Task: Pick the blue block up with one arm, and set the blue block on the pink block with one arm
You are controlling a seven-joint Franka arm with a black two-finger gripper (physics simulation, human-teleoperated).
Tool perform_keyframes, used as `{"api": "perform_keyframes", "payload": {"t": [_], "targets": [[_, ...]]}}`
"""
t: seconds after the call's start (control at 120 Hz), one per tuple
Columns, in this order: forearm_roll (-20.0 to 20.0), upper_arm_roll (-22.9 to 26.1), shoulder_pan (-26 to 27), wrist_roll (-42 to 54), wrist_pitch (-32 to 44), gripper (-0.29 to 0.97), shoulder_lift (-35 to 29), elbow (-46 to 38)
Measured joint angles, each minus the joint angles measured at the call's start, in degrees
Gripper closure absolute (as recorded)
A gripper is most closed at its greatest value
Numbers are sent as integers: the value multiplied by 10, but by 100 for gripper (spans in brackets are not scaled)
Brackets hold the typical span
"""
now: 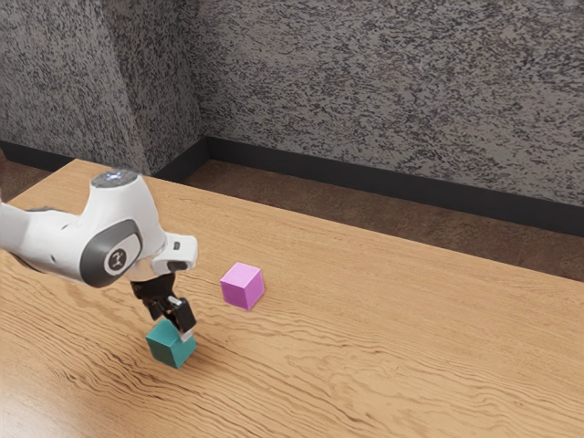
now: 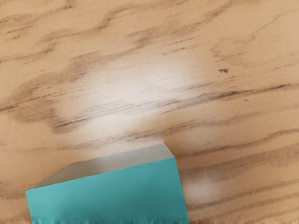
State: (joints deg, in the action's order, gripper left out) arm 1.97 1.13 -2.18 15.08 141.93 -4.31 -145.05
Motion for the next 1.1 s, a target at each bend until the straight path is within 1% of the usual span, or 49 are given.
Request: {"api": "perform_keyframes", "payload": {"t": [0.242, 0.492, 1.1], "targets": [[-3, -1, 0, -16, -11, 1, -2, -4], [-22, 0, 0, -32, -20, 1, 4, 2], [-25, -1, 0, -60, 6, 1, 32, 7]]}}
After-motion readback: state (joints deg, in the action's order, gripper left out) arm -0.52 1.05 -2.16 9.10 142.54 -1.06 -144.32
